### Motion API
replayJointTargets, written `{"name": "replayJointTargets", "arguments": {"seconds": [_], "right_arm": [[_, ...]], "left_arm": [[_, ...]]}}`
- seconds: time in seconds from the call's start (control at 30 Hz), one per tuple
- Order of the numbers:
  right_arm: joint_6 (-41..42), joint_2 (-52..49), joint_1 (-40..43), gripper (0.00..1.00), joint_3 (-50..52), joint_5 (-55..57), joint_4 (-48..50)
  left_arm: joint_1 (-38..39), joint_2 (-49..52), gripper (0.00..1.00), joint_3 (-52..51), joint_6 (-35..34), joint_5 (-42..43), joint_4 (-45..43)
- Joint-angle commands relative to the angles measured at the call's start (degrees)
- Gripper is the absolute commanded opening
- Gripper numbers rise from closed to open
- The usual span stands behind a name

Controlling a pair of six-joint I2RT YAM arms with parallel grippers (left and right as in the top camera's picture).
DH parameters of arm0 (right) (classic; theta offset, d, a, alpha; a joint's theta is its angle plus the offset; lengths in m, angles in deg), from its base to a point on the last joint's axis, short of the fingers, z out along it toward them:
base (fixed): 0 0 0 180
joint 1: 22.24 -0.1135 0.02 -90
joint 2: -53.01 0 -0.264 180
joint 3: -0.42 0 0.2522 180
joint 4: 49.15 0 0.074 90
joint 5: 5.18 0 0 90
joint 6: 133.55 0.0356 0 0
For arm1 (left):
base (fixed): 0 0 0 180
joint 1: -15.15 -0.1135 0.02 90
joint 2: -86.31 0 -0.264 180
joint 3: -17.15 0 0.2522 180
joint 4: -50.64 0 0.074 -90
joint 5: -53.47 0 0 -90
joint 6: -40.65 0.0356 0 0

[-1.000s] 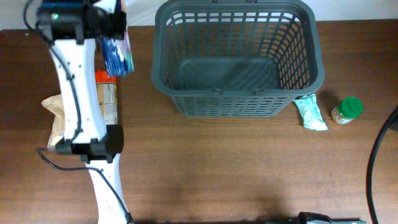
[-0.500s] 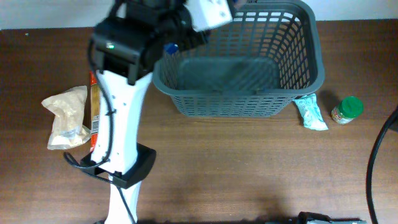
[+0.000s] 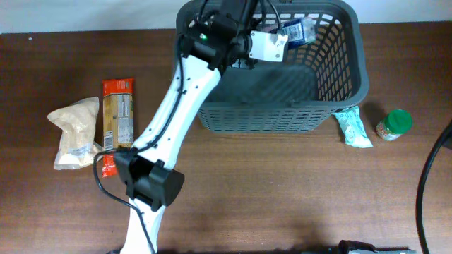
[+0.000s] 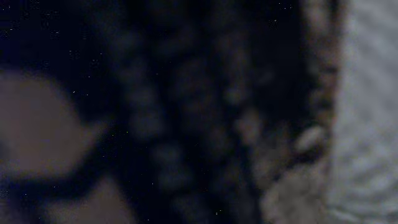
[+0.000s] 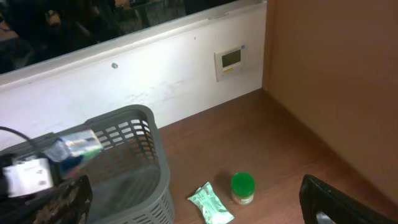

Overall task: Pack container
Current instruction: 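Carry the blue box into the basket and release it, then move the left gripper to the red spaghetti pack and grasp it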

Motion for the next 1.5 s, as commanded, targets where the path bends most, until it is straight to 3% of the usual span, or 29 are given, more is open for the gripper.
{"name": "replayJointTargets", "arguments": {"seconds": [0.0,0.53,0.57,0.6,0.73,0.93,1.13,1.37,1.47], "right_arm": [[0.5,-0.2,0.5,0.99,-0.3,0.9,0.0],[0.5,-0.2,0.5,0.99,-0.3,0.9,0.0],[0.5,-0.2,0.5,0.99,-0.3,0.9,0.0],[0.5,-0.2,0.5,0.99,-0.3,0.9,0.0],[0.5,-0.2,0.5,0.99,-0.3,0.9,0.0],[0.5,-0.2,0.5,0.99,-0.3,0.9,0.0],[0.5,-0.2,0.5,0.99,-0.3,0.9,0.0],[0.5,-0.2,0.5,0.99,-0.3,0.9,0.0],[0.5,-0.2,0.5,0.99,-0.3,0.9,0.0]], "left_arm": [[-0.3,2.3,0.02,-5.6,1.9,-8.7,-5.4],[-0.3,8.7,0.03,-7.6,1.9,-2.2,-8.4],[-0.3,8.5,0.15,-7.6,1.7,-2.2,-8.4],[-0.2,7.9,0.99,-7.6,0.2,-2.2,-8.4],[0.0,4.3,0.99,-7.6,-6.1,-2.2,-8.2],[-0.3,-6.0,0.99,-7.6,-23.8,-2.2,-7.0],[-3.0,-16.9,0.99,-7.6,-25.6,-4.9,1.8],[-12.6,-26.3,0.99,-7.6,-32.5,-13.4,7.9],[-19.5,-26.9,0.99,-7.6,-41.9,-13.1,14.7]]}}
